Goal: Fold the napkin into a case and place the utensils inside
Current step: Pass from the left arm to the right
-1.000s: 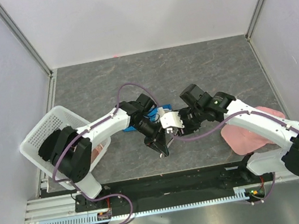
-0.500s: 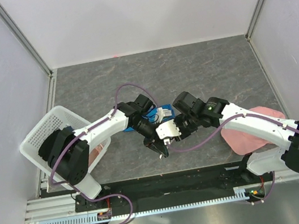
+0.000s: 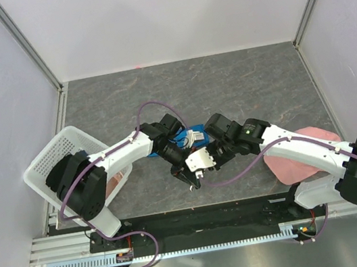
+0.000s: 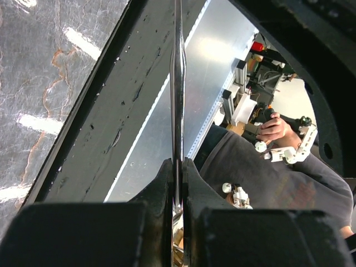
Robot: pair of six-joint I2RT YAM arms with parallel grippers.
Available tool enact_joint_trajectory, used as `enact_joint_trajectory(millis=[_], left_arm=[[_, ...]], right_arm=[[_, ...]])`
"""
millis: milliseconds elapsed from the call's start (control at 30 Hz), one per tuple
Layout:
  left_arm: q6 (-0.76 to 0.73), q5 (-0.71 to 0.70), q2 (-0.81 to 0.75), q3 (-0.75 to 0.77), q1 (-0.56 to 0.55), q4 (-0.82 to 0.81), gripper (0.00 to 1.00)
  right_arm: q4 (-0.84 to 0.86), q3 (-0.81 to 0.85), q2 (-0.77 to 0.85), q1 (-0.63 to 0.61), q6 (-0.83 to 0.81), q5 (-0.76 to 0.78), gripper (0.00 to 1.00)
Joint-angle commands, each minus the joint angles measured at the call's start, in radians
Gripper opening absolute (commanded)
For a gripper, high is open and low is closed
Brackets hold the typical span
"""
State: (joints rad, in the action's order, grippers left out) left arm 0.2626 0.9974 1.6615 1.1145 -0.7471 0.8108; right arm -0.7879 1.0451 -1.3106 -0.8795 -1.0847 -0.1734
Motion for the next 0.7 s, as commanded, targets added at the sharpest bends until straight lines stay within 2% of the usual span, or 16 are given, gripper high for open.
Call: enact_joint_trajectory(millis=[0,67,167,200,233,333,367,433,500,667], left_arm=[[0.023,0.079,-0.048,-0.005,0.006,-0.019,0.02],[0.029,0.096,-0.052,-0.008,0.018,-0.027,0.02],[0.035,0.125,-0.057,-0.016,0.037,-0.039,0.02],[0.040,0.129,-0.058,-0.016,0.040,-0.047,0.02],[0.043,0.129,-0.060,-0.016,0.043,-0.047,0.02],[0.047,0.123,-0.060,-0.016,0.054,-0.047,0.11],[0.049,0.116,-0.060,-0.016,0.060,-0.047,0.23],[0.055,0.100,-0.065,-0.016,0.068,-0.047,0.34],[0.056,0.087,-0.069,-0.016,0.074,-0.047,0.38],[0.063,0.075,-0.065,-0.018,0.100,-0.044,0.40]], right_arm=[[0.049,-0.005,0.005,-0.013,0.002,0.026,0.26],[0.064,-0.016,0.010,-0.021,0.005,0.044,0.22],[0.087,-0.031,0.020,-0.035,0.017,0.064,0.12],[0.095,-0.036,0.028,-0.036,0.023,0.087,0.01],[0.104,-0.039,0.031,-0.036,0.026,0.087,0.00],[0.110,-0.045,0.036,-0.036,0.048,0.088,0.00],[0.110,-0.043,0.036,-0.036,0.057,0.084,0.00],[0.116,-0.046,0.039,-0.036,0.084,0.077,0.00],[0.124,-0.051,0.047,-0.038,0.095,0.062,0.00],[0.150,-0.072,0.068,-0.036,0.135,0.060,0.00]])
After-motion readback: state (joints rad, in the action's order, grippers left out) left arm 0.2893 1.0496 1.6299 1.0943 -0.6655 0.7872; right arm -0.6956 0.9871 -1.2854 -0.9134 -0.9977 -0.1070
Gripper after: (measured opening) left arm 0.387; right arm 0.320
